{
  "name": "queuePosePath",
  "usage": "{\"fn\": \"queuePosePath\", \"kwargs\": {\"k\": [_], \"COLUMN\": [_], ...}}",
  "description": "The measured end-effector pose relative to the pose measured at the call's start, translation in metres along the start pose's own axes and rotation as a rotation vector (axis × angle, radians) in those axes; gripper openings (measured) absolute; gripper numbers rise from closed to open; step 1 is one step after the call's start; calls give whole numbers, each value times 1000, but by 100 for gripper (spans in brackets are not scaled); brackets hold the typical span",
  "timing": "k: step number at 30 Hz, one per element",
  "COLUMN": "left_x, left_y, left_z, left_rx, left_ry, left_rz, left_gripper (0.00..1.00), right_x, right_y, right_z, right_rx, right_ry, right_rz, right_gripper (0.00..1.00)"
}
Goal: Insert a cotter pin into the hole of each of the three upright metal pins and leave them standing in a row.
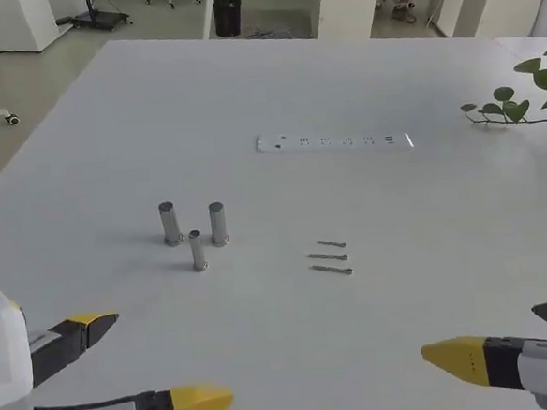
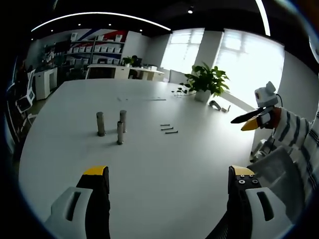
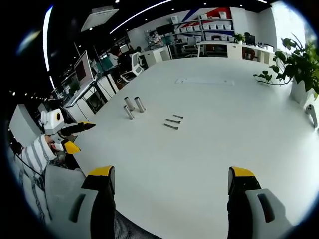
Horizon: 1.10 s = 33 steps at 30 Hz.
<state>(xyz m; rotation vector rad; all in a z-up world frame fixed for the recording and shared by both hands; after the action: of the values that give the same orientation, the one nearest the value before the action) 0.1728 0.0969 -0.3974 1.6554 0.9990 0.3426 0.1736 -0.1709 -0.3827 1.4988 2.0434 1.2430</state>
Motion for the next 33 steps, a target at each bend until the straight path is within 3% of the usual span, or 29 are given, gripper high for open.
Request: {"fn": "queuePosePath", "kwargs": {"k": [10,16,25,28,33], "left_x": [17,22,40,42,46], "left_y": [19,21,24,29,35], "left_z": [17,24,38,44,55], "left_rx": [-6,27,65,47,40], "left_ry": [-18,-50,-74,-93,-100], "left_rz": [29,62,106,153,172], "left_gripper": [90,88,82,80,77], "right_x": [-7,-11,-13,-8,-5], "right_y": [0,-3,-3,-2,-3], "right_z": [-2,-3,-4,-3,-1], "right_rx": [-12,-5,-10,-18,-10], "right_ry": [-22,-40,-54,-35,-26], "right_rz": [8,12,14,-8,-22], "right_gripper": [93,93,93,94,94]}}
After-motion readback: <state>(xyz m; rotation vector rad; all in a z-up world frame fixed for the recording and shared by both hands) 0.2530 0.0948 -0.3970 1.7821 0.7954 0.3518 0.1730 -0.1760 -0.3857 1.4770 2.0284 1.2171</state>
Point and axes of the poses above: the centre of the closed fingertips' face, and the gripper's own axes: z roughly forward along the fingers, x roughly to its left, y roughly out of its top, the point moved 1 cm from there along -z, roughly backward along the fingers, and after that the axes turned 8 degrees about -x, right-handed, at the moved point
